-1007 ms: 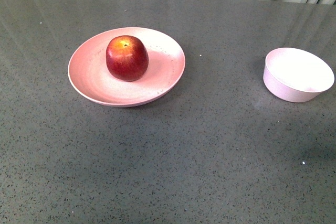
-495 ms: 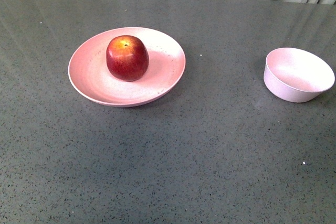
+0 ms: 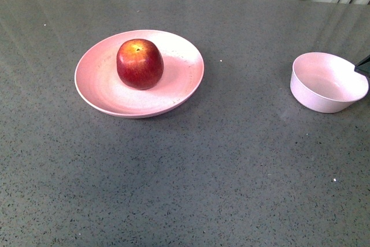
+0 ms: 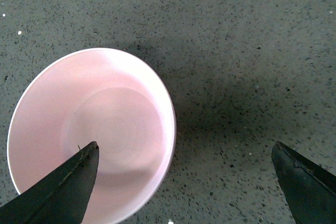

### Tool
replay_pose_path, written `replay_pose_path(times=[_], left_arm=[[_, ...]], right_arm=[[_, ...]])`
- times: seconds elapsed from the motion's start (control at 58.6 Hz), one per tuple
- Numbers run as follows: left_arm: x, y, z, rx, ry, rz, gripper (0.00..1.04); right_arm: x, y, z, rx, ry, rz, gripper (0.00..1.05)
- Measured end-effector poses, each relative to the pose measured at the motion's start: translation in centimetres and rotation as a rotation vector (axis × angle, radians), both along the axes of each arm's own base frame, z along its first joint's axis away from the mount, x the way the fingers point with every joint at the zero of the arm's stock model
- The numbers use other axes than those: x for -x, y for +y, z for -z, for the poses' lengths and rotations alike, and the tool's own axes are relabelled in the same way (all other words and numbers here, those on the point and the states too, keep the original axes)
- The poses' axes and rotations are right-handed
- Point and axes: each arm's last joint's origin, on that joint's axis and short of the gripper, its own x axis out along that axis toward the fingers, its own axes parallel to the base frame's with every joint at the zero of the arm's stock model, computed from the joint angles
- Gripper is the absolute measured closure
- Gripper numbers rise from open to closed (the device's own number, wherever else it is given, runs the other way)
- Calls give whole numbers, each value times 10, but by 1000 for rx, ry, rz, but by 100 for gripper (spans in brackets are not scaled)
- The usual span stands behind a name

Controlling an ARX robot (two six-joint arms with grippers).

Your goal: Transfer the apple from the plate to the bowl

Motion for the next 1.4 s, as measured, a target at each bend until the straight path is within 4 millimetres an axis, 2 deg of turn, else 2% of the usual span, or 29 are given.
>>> replay_pose_path(times=[0.085,0.256,0.495,0.546,0.581,0.649,1.11,1.281,1.4], left_arm=[[0,0,0,0,0,0,9],[0,0,0,0,0,0,9],[0,0,0,0,0,0,9],[0,0,0,0,0,0,9],[0,0,0,0,0,0,9],[0,0,0,0,0,0,9],[0,0,0,0,0,0,9],[0,0,0,0,0,0,9],[0,0,0,0,0,0,9]], right_arm=[[-10,3,10,-5,46,8,12],[-17,8,27,-20,125,28,48],[-21,17,24,-70,139,20,79],[-22,20,24,-79,142,15,86],[-22,25,23,-92,142,8,95],[-23,31,22,-102,143,-9,104],[-31,94,12,-155,134,-107,103],[-35,106,24,-151,167,-110,103],[-37,107,24,-151,164,-107,103]])
